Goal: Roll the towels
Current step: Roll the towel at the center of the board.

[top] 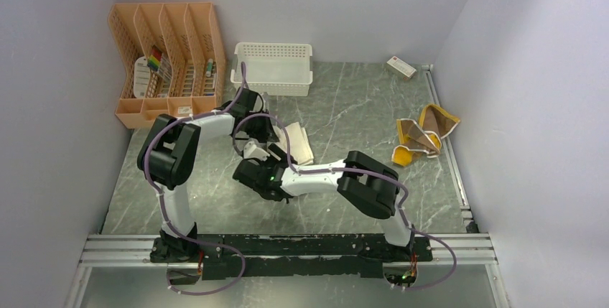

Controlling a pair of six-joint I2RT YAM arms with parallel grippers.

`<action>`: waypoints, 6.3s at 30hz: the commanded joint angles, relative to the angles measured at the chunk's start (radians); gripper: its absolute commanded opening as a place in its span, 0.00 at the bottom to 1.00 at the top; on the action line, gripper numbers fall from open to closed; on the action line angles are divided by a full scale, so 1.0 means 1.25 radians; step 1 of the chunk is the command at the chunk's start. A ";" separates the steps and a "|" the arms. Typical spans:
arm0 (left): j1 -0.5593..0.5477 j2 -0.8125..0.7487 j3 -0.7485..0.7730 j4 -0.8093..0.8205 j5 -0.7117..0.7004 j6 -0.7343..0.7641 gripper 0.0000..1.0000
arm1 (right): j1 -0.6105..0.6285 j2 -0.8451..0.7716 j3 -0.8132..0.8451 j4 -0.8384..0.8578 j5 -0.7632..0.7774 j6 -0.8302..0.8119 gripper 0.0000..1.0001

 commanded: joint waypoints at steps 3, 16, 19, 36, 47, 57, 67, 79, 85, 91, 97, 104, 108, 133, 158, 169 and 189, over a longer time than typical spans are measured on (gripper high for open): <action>-0.001 0.060 -0.022 -0.038 0.025 0.026 0.07 | 0.021 0.006 -0.030 0.075 0.042 0.000 0.73; 0.000 0.072 -0.029 -0.023 0.036 0.006 0.07 | 0.032 0.081 0.067 0.059 0.075 0.041 0.92; 0.001 0.079 -0.032 -0.008 0.058 0.001 0.07 | 0.033 0.085 0.053 0.082 0.081 0.058 0.92; 0.010 0.081 -0.048 0.025 0.142 -0.009 0.07 | 0.020 0.138 0.019 0.084 0.083 0.158 0.45; 0.027 0.047 -0.074 0.020 0.156 -0.009 0.07 | -0.012 0.021 -0.116 0.220 -0.005 0.191 0.00; 0.077 -0.159 -0.124 0.028 0.078 -0.052 0.75 | -0.082 -0.226 -0.347 0.438 -0.255 0.257 0.00; 0.076 -0.261 -0.123 0.029 0.063 -0.049 0.87 | -0.254 -0.361 -0.573 0.719 -0.596 0.409 0.00; -0.010 -0.203 -0.166 0.126 0.047 -0.078 0.85 | -0.462 -0.252 -0.644 1.003 -1.018 0.664 0.00; -0.017 -0.115 -0.128 0.157 0.057 -0.095 0.84 | -0.464 -0.248 -0.656 1.005 -1.016 0.677 0.00; -0.035 -0.044 -0.081 0.163 0.051 -0.100 0.82 | -0.480 -0.290 -0.657 0.961 -1.017 0.670 0.00; -0.068 0.000 -0.019 0.113 0.004 -0.082 0.78 | -0.481 -0.352 -0.607 0.771 -0.965 0.569 0.51; -0.086 0.014 0.007 0.054 -0.041 -0.037 0.69 | -0.335 -0.501 -0.431 0.309 -0.531 0.271 1.00; -0.087 0.016 0.012 0.037 -0.054 -0.022 0.62 | -0.177 -0.427 -0.281 0.133 -0.258 0.148 1.00; -0.087 0.049 0.031 0.007 -0.014 -0.006 0.56 | 0.011 -0.073 -0.138 0.061 0.123 0.040 0.98; -0.085 0.059 0.028 0.011 0.028 -0.005 0.56 | -0.008 0.005 -0.122 0.215 0.182 -0.147 1.00; -0.086 0.061 0.031 0.008 0.032 -0.004 0.56 | -0.028 -0.023 -0.149 0.253 0.142 -0.150 1.00; -0.008 0.049 0.058 0.014 0.106 -0.031 0.65 | -0.090 -0.075 -0.267 0.330 -0.075 0.002 0.00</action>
